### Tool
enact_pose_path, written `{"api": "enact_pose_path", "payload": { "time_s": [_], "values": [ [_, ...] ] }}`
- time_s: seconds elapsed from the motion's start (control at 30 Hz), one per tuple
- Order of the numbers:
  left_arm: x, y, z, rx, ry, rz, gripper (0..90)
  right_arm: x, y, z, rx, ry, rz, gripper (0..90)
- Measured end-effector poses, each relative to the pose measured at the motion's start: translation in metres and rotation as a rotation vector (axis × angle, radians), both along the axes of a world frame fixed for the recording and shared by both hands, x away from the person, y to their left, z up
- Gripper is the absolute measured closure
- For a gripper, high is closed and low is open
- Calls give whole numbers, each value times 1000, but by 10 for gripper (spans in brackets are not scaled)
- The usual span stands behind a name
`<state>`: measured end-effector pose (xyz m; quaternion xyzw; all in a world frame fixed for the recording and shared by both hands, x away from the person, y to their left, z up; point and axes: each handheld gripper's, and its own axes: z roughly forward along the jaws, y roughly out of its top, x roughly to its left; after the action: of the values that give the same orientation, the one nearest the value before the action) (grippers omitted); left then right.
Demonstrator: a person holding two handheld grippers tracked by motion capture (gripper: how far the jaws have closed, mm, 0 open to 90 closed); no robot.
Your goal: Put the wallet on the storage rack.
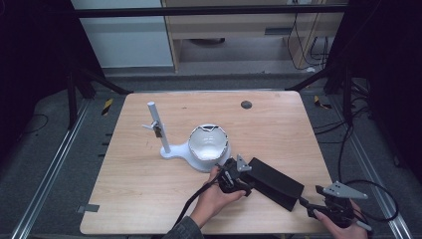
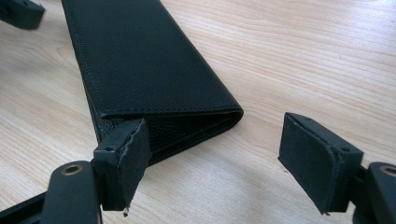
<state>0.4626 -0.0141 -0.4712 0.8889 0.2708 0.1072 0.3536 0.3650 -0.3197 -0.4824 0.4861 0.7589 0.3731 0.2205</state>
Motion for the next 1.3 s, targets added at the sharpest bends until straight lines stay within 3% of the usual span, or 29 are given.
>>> {"api": "enact_pose_path", "payload": {
  "time_s": [0.17, 0.33, 0.53, 0.83, 1.0, 1.3],
  "values": [
    [8, -1, -4, -16, -13, 34, 401, 1, -2, 1, -1, -4, -2, 247],
    [16, -1, -4, -64, -3, 73, 476, 1, -4, 1, 4, 3, 3, 243],
    [16, -4, 0, -72, -9, 73, 505, 3, 2, 3, -42, 36, 53, 182],
    [18, -9, 4, -74, -16, 66, 505, 16, 40, 14, -150, 49, 157, 149],
    [18, -11, 3, -73, -14, 68, 505, 30, 66, 24, -219, 53, 221, 193],
    [19, -12, 5, -84, -13, 69, 504, 54, 97, 34, -317, 79, 269, 291]
  ]
}}
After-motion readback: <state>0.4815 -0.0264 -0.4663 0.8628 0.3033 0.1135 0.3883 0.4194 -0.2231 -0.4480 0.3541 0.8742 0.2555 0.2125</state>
